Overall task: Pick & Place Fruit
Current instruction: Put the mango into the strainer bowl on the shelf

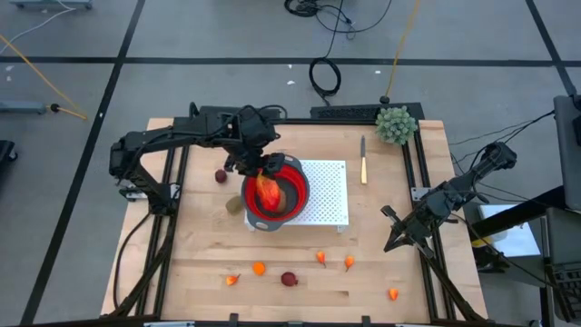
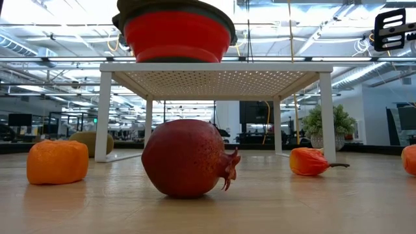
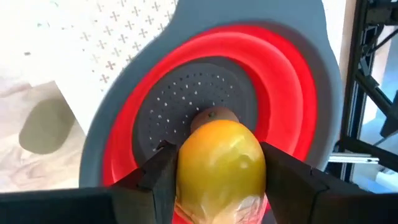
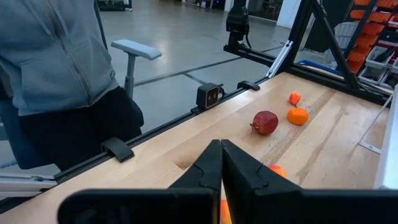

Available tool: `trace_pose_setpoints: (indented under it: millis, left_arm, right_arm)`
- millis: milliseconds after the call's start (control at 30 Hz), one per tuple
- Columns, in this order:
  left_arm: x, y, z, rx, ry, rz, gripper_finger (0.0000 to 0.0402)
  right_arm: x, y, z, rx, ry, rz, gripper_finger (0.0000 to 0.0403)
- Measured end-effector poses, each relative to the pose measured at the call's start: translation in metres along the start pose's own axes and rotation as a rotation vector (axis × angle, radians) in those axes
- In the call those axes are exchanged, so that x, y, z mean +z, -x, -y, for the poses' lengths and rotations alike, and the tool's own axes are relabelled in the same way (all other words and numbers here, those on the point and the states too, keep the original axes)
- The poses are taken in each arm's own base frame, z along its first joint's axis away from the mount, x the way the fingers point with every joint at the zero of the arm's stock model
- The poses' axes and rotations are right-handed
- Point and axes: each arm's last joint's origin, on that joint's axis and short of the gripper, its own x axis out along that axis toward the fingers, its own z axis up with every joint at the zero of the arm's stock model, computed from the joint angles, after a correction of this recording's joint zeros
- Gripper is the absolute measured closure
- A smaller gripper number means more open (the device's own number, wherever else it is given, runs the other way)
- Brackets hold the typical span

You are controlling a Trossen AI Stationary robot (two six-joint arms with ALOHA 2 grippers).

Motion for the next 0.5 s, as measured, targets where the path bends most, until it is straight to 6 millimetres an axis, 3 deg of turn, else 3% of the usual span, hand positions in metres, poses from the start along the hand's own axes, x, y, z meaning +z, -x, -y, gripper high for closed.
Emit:
trace_pose_setpoints:
  millis: [267,500]
  left_arm:
    - [0.0006,-0.0005,-0.0004,0.010,-0.004,0.018,0.0152]
    - [0.0002,-0.0006,-0.0001,0.010,-0.005,0.017,0.0138]
  right_arm:
    - [0.0000,0.0000,0.0000,0.000,0.000,0.000,0.0403]
    - [0.0000,0.0000,0.0000,0.000,0.000,0.000,0.0403]
